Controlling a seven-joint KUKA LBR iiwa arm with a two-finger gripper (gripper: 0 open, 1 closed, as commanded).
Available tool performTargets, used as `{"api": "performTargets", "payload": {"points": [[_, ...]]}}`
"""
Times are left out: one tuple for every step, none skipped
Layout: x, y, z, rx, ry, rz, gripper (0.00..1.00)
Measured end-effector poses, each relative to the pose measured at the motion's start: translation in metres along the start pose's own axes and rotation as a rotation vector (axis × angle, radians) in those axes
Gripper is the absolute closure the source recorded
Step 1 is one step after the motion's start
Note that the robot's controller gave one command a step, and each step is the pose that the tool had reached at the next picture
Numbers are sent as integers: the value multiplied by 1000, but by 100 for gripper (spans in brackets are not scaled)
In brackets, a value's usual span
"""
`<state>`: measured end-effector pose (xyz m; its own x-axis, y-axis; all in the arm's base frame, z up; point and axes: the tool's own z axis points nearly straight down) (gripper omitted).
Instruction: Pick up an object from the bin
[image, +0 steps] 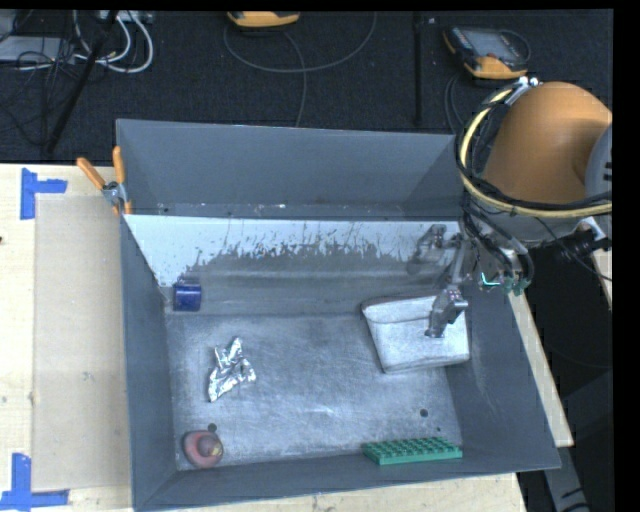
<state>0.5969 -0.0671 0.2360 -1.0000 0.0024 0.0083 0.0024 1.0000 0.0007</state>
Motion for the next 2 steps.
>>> {"api": "performTargets", "payload": {"points": [[-24,-55,127,-3,-14,-158,0],[-27,-80,130,3,-9,-494,0]]}}
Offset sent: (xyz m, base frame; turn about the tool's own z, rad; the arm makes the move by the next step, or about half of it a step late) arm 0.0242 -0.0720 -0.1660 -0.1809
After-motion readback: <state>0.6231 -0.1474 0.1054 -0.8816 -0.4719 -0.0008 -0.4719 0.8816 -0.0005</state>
